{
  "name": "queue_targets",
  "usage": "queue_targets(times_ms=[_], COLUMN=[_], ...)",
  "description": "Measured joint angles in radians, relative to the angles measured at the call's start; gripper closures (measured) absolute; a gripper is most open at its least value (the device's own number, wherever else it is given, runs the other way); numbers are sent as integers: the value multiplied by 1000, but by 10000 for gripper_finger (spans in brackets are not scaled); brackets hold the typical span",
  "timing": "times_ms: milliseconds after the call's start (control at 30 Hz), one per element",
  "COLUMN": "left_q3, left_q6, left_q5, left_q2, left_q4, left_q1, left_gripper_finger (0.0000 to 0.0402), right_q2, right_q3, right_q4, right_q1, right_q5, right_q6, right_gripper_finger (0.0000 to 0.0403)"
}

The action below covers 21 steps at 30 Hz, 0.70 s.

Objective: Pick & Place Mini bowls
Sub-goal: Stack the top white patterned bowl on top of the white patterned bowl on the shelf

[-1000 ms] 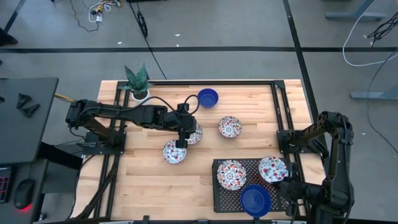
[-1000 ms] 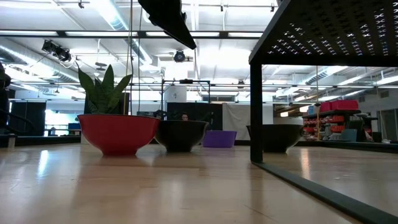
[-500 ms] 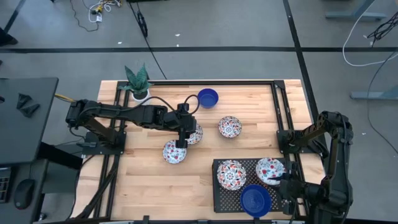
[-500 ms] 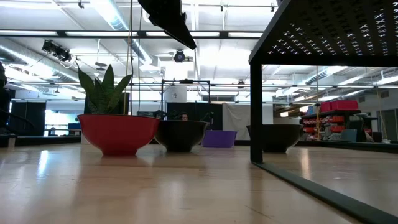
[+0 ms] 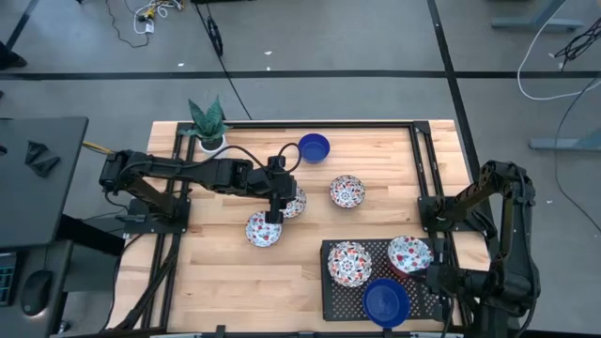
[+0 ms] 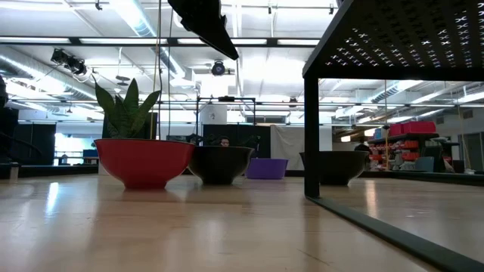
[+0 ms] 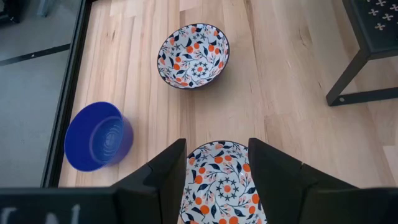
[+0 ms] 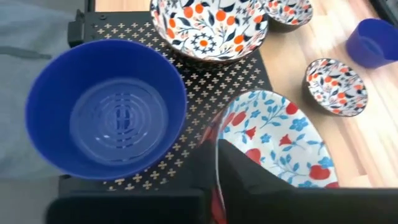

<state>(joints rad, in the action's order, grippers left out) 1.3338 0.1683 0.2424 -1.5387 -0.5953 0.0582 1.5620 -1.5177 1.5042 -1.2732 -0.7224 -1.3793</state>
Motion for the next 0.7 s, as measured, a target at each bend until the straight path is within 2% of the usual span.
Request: queue_targets(times_ms=[67, 333, 700], left_q3=[0, 0, 0], left_q6=[0, 0, 0], left_q5=[0, 0, 0], left_q2=[0, 0, 0], left_q4=[0, 0, 0], left_q1=[0, 0, 0], left_gripper_finger=[225, 225, 225], right_q2=[0, 0, 0], right_q3=[0, 0, 1], right_q4=[-14, -112, -115], right_q1=[0, 0, 12], right_q5=[5, 5, 32], right_q6=[8, 76, 79], right_gripper_finger=[397, 390, 400])
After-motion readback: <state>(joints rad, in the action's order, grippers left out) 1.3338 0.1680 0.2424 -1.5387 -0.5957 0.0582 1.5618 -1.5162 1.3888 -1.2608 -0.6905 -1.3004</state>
